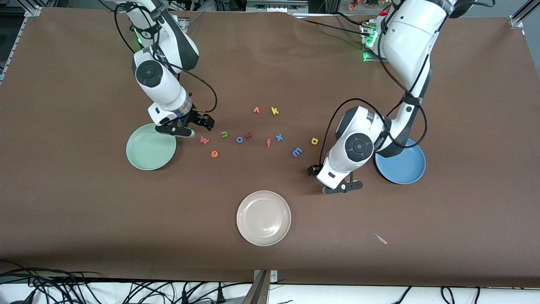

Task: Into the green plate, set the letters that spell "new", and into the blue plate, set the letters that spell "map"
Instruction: 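Reach the left gripper to teal P while the right gripper reaches pink M, then grasp teal P with the left gripper while the right gripper grasps pink M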

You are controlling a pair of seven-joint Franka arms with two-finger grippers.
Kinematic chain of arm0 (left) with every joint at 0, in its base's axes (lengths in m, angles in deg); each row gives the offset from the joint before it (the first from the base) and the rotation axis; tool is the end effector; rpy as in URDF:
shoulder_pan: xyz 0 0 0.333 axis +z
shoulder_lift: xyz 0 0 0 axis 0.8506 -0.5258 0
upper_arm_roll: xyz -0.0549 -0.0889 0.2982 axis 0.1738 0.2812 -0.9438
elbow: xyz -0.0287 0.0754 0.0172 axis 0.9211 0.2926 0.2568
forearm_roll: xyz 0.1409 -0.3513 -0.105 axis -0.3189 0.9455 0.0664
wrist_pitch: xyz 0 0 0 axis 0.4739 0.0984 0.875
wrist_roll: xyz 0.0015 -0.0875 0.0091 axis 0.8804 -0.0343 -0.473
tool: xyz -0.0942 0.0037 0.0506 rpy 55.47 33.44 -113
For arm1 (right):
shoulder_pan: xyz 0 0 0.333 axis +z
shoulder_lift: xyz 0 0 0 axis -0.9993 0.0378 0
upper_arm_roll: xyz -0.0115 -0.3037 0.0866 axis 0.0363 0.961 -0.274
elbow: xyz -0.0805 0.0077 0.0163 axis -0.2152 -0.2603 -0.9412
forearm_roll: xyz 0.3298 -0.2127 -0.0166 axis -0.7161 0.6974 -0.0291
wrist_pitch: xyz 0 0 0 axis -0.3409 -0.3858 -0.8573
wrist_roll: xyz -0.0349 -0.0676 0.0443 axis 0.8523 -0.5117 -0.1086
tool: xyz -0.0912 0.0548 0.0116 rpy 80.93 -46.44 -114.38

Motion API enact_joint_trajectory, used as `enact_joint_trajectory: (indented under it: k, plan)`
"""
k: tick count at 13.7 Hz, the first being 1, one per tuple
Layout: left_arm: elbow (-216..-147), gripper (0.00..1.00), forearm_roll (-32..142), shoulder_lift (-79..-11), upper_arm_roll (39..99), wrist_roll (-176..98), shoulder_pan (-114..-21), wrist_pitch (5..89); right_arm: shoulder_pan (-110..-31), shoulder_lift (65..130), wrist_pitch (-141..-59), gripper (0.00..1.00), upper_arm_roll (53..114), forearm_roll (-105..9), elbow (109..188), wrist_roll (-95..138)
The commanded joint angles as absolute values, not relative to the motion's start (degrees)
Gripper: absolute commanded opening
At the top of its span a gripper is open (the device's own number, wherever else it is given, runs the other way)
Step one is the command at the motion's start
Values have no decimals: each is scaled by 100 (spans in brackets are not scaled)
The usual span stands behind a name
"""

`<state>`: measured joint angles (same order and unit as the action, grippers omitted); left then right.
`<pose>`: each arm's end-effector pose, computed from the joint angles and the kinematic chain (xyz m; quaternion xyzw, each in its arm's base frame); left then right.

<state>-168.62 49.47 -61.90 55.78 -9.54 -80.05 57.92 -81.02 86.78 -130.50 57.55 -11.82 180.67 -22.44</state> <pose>0.6357 -0.3099 0.2195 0.9927 0.1084 -0.0395 0.0341 0.4740 0.2470 0.2642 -0.9930 0.1080 0.0033 0.0473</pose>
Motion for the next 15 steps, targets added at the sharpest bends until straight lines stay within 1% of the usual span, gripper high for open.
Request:
enact_joint_trajectory:
  k: [1, 3, 4, 5, 7, 8, 9, 13, 15]
  plan:
    - [-16632, 100, 5014, -6509, 5458, -754, -8218, 5997, -8151, 9209, -13591, 100, 5715, -1058, 18051, -2518]
    - [-16623, 97, 5014, -6623, 5458, -754, -8253, 6067, -8151, 9587, -13995, 99, 5750, -874, 18025, -2728]
    - [-16632, 95, 5006, -6624, 5467, -754, -8262, 6067, -8151, 9676, -14032, 99, 5768, -768, 18008, -2869]
    - [-16632, 91, 5006, -6624, 5467, -754, -8271, 6067, -8151, 9773, -14049, 99, 5811, -593, 17990, -2948]
    - [-16640, 79, 4997, -6624, 5467, -754, -8314, 6067, -8142, 10010, -14347, 99, 5935, -119, 17972, -3203]
    - [-16649, 74, 5005, -6641, 5467, -745, -8332, 6067, -8142, 10037, -14357, 99, 5943, 75, 17964, -3317]
    - [-16649, 70, 5006, -6659, 5467, -745, -8332, 6067, -8142, 10046, -14357, 96, 5978, 233, 17963, -3362]
    - [-16667, 70, 4892, -6729, 5467, -745, -8333, 6067, -8133, 10064, -14349, 95, 6014, 305, 17876, -3371]
    - [-16667, 70, 4795, -6738, 5467, -754, -8332, 6067, -8055, 10108, -14349, 90, 6014, 297, 17858, -3406]
